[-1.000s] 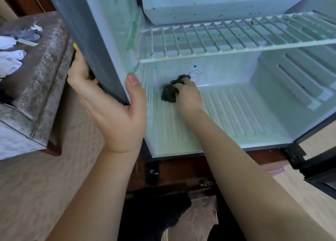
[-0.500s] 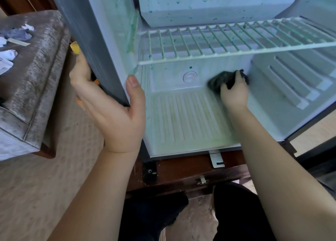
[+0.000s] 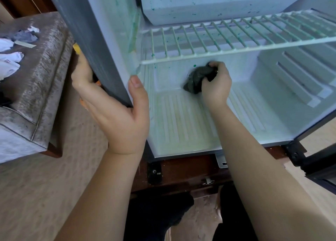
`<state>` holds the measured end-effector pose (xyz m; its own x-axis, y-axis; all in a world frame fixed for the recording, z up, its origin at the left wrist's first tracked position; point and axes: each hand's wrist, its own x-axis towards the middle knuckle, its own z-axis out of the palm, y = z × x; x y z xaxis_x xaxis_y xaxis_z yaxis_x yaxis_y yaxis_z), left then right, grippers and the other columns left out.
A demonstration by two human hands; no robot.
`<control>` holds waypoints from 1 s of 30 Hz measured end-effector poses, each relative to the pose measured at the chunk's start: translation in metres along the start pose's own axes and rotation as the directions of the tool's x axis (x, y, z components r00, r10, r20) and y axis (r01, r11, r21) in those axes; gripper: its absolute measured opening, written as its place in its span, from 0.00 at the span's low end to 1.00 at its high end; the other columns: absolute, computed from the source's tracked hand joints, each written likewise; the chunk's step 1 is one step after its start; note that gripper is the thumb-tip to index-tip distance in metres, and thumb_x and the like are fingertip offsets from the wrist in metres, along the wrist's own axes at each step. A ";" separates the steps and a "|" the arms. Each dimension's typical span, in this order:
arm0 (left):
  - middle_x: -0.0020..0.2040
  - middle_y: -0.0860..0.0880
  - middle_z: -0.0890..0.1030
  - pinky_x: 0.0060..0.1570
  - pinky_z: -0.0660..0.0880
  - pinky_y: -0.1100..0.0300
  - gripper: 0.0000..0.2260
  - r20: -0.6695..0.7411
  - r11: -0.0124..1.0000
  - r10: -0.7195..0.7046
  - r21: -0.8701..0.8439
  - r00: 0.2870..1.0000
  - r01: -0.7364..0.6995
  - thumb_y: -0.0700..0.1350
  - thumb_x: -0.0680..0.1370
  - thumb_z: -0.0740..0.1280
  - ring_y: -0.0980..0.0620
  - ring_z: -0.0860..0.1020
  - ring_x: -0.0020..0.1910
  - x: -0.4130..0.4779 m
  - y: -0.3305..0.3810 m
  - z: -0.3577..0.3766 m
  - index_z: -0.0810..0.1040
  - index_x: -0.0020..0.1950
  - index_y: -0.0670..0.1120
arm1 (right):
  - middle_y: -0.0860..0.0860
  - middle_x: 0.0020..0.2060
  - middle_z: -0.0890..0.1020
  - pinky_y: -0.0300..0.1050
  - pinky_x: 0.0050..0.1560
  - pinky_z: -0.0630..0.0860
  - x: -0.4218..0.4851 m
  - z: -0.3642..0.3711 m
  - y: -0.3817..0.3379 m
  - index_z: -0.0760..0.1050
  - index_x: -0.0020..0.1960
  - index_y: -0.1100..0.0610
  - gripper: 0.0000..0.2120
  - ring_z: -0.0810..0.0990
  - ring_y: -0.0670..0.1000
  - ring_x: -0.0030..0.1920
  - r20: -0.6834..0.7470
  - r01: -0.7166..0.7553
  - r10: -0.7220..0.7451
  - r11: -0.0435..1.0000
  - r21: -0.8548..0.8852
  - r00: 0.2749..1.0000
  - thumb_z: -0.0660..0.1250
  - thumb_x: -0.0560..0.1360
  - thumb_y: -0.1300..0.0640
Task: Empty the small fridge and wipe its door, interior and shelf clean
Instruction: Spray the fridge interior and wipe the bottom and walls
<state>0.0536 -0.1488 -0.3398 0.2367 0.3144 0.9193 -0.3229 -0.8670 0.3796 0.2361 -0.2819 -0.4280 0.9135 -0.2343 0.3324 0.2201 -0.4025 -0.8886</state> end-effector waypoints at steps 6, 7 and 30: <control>0.62 0.40 0.67 0.60 0.70 0.55 0.26 -0.015 1.000 0.014 0.008 1.000 -0.014 0.45 0.80 0.59 0.43 0.73 0.61 -0.002 -0.001 0.000 0.60 0.64 0.22 | 0.56 0.58 0.77 0.36 0.54 0.66 -0.029 0.038 -0.009 0.74 0.64 0.58 0.19 0.74 0.53 0.59 0.363 0.293 -0.227 0.946 -0.137 0.904 0.61 0.74 0.68; 0.62 0.39 0.67 0.60 0.70 0.54 0.26 -0.014 1.000 0.017 0.009 1.000 -0.017 0.45 0.80 0.59 0.40 0.73 0.61 -0.003 -0.002 0.000 0.60 0.64 0.22 | 0.56 0.60 0.76 0.39 0.55 0.68 -0.035 0.045 -0.006 0.73 0.66 0.58 0.21 0.73 0.54 0.61 0.433 0.333 -0.225 0.923 -0.193 0.873 0.60 0.74 0.68; 0.57 0.40 0.70 0.52 0.74 0.45 0.27 0.017 1.000 -0.011 -0.006 1.000 0.011 0.52 0.81 0.59 0.40 0.75 0.53 -0.005 -0.007 -0.004 0.63 0.62 0.26 | 0.56 0.56 0.78 0.34 0.52 0.69 -0.041 0.071 -0.035 0.80 0.57 0.59 0.12 0.77 0.53 0.53 0.262 0.243 -0.238 0.970 0.010 0.935 0.67 0.74 0.63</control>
<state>0.0510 -0.1429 -0.3465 0.2561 0.3167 0.9133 -0.3263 -0.8610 0.3901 0.2152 -0.1951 -0.4329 0.8919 0.1085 0.4391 0.4393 -0.4384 -0.7841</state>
